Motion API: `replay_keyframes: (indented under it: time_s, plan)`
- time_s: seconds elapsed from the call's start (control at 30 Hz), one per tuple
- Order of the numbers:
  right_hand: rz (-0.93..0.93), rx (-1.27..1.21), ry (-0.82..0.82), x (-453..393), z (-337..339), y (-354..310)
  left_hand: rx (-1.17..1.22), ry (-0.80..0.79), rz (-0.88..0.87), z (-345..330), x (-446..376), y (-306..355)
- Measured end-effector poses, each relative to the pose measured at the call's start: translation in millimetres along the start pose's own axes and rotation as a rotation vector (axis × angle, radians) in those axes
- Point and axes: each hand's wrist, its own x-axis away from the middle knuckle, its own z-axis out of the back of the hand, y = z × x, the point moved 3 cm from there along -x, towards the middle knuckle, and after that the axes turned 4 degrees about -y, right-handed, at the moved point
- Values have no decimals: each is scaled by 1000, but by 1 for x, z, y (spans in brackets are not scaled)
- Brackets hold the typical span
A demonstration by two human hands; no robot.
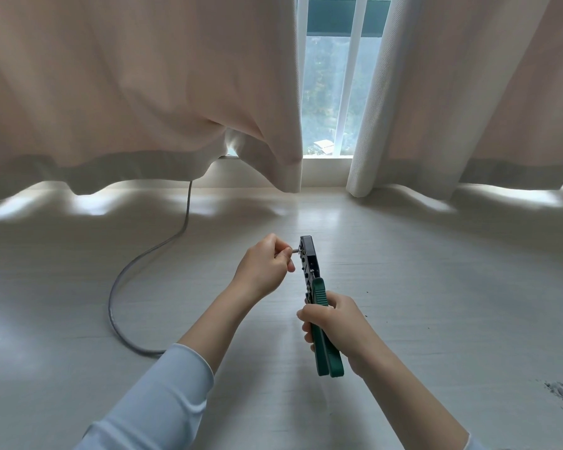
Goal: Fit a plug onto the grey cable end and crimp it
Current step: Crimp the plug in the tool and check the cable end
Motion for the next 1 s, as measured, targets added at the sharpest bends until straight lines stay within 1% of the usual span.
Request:
replay_keyframes:
  time_s: [0.37, 1.0]
  plan:
    - [0, 2, -1, -2, 1, 2, -27, -3, -1, 0, 0, 0]
    - [15, -7, -25, -3, 2, 3, -3, 6, 3, 1, 2, -1]
